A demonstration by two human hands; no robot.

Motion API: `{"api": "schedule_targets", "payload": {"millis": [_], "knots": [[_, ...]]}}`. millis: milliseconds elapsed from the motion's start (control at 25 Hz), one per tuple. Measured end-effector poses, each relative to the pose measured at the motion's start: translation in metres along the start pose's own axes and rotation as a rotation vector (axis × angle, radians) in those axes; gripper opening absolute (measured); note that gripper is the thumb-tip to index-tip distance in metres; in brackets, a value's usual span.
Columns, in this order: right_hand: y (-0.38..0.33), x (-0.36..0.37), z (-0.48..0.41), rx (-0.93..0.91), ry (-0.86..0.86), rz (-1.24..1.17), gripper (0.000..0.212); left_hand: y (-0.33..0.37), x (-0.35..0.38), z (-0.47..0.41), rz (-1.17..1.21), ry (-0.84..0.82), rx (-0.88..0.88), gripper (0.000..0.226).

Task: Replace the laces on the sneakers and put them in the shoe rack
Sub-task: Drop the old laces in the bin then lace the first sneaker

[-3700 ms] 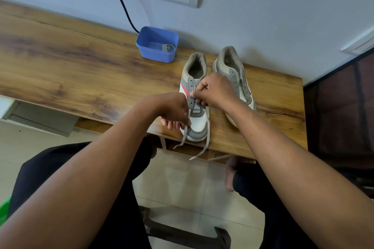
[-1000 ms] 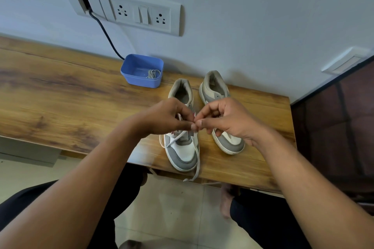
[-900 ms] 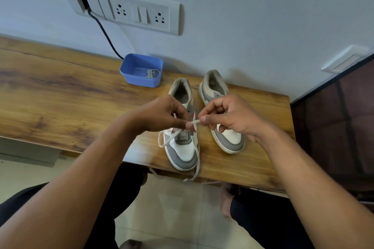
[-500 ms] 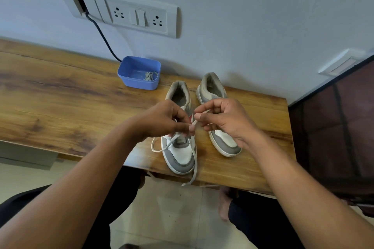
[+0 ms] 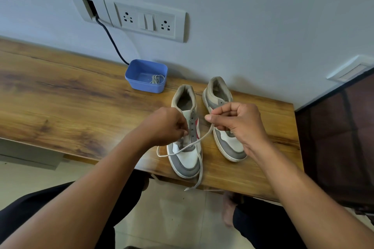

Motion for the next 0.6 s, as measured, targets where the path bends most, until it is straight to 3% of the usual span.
{"api": "schedule_targets", "payload": {"millis": [200, 360, 600], "knots": [[0.013, 0.005, 0.001, -0.127, 0.065, 0.350, 0.017, 0.007, 0.011, -0.002, -0.121, 0.029, -0.063, 0.017], [0.021, 0.011, 0.002, -0.150, -0.001, 0.406, 0.010, 0.008, 0.018, -0.003, -0.104, 0.103, -0.081, 0.008], [0.039, 0.022, -0.005, -0.129, -0.039, 0.462, 0.010, 0.003, 0.029, 0.001, 0.122, 0.209, -0.150, 0.011]]}}
Point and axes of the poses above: each hand's wrist, its own z-axis away from the middle knuckle, its own x-axis out of the palm, y = z × x, the point moved 1 cm from there along -z, towards the middle knuckle, and after that the axes turned 12 degrees about x, right-handed, at the moved point
